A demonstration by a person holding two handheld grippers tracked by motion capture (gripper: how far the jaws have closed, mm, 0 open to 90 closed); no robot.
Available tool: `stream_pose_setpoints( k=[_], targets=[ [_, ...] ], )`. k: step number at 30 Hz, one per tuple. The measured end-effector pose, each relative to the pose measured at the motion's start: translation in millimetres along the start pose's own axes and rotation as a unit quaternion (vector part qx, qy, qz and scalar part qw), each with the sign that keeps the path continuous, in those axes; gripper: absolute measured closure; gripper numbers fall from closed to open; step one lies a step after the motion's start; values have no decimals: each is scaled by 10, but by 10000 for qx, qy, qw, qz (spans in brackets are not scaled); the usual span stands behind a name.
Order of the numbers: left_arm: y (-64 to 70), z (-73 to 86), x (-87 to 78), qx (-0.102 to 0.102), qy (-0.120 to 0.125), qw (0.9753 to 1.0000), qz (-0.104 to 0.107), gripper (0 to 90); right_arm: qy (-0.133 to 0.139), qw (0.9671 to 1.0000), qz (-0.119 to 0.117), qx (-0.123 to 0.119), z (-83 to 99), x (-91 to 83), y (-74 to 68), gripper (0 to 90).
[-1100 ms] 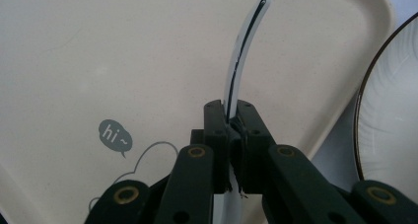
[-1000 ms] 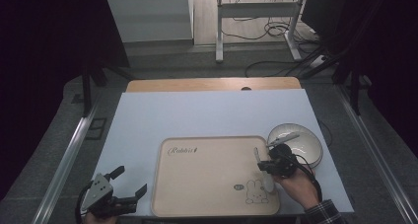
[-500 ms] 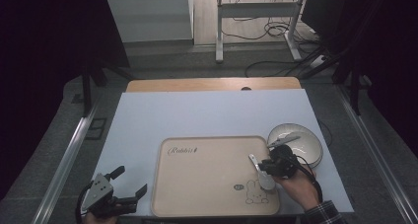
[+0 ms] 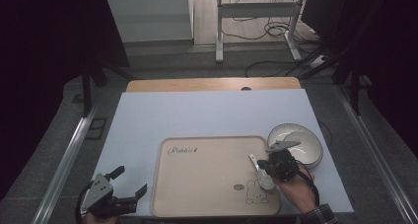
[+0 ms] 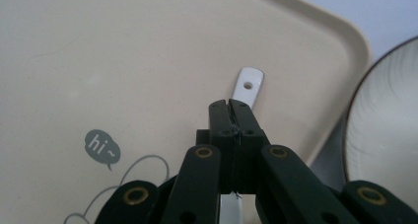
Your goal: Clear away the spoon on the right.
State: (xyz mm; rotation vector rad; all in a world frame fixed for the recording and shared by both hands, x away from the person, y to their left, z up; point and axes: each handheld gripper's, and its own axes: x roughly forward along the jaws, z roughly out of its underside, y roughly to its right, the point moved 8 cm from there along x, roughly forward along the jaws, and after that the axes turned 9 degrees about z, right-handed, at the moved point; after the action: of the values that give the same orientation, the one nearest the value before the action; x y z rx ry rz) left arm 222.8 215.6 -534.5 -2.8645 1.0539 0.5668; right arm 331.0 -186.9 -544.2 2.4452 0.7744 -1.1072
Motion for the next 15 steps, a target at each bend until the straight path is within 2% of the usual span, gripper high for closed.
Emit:
stream_pose_setpoints(
  k=[1, 5, 9, 15],
  targets=[
    [2, -1, 1, 3, 2, 10000, 2, 40, 86, 9999, 21, -55, 4, 35, -31, 898],
    [1, 0, 0, 1, -1, 10000, 5, 40, 139, 9998, 22, -164, 35, 133, -102, 897],
    [3, -1, 0, 4, 2, 10000, 11, 40, 87, 9995, 27, -301, 63, 182, -147, 894],
    [4, -1, 1, 6, 1, 10000, 13, 40, 37, 9994, 75, -348, 87, 226, -143, 892]
  ],
)
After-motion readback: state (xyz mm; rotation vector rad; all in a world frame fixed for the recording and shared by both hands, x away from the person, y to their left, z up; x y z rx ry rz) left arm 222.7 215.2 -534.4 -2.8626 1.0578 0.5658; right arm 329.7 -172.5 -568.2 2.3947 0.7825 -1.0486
